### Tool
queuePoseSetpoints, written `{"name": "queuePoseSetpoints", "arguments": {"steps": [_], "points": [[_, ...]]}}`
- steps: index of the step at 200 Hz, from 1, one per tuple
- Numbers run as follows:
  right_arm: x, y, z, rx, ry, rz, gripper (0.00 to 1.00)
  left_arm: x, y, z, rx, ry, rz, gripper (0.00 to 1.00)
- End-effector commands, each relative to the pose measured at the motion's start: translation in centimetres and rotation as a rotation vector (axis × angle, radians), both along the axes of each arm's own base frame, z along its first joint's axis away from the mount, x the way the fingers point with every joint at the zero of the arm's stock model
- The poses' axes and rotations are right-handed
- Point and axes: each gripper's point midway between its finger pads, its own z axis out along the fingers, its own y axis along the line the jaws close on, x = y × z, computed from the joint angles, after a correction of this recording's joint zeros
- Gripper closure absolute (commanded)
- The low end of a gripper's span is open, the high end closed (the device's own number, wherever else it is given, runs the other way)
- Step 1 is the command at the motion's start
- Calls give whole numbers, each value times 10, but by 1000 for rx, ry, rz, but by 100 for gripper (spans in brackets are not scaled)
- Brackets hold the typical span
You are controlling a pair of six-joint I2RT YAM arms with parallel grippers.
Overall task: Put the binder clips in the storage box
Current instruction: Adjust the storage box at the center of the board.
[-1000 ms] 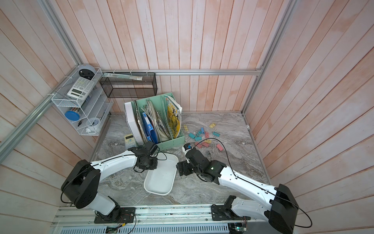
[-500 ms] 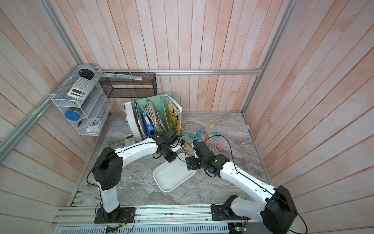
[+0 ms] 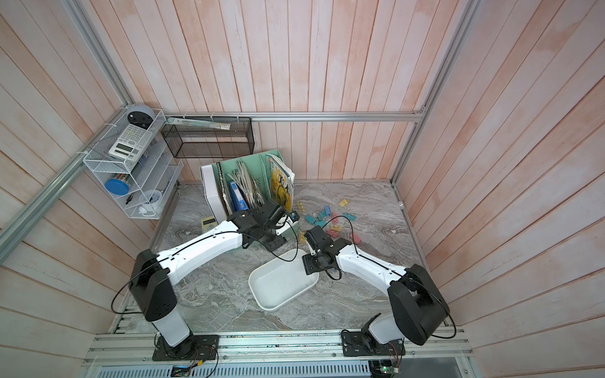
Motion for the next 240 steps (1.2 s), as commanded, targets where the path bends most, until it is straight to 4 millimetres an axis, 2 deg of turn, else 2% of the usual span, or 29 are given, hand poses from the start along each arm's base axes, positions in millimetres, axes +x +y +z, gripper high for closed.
{"name": "queuePoseSetpoints", "arguments": {"steps": [1, 7, 19, 30, 46, 54, 67, 101, 117, 133, 145, 152, 177, 193, 206, 216, 240], "points": [[3, 5, -1, -63, -1, 27, 55, 24, 20, 80, -169, -287, 178, 7], [3, 2, -2, -104, -9, 18, 59, 24, 28, 97, -221, -345, 221, 0], [3, -3, 0, -166, -46, -11, 62, 26, 43, 125, -322, -454, 302, 0], [0, -7, 4, -214, -87, -37, 65, 29, 66, 147, -417, -540, 420, 0], [-9, -12, 9, -244, -134, -74, 75, 33, 93, 158, -535, -557, 501, 0], [-14, -14, 11, -247, -143, -96, 79, 36, 105, 156, -580, -534, 540, 0], [-25, -21, 15, -257, -165, -138, 81, 35, 113, 154, -624, -502, 561, 0], [-51, -46, 20, -253, -196, -254, 89, 32, 107, 145, -614, -433, 552, 0], [-66, -49, 15, -213, -176, -259, 92, 33, 105, 133, -563, -399, 534, 0], [-77, -50, 11, -175, -161, -262, 91, 31, 102, 121, -558, -378, 522, 0], [-80, -52, 13, -171, -162, -260, 79, 29, 99, 114, -567, -359, 512, 0], [-78, -53, 19, -171, -183, -262, 71, 27, 97, 112, -568, -348, 499, 0], [-60, -49, 42, -136, -297, -267, 70, 25, 96, 108, -557, -339, 487, 0], [-39, -47, 73, -114, -420, -285, 60, 25, 96, 106, -550, -338, 486, 0], [-20, -36, 93, -83, -472, -238, 60, 25, 97, 103, -535, -348, 495, 0], [-4, -22, 95, -42, -438, -192, 60, 25, 98, 103, -535, -353, 508, 0], [30, 13, 80, -29, -279, -114, 62, 25, 98, 102, -551, -345, 527, 0]]}}
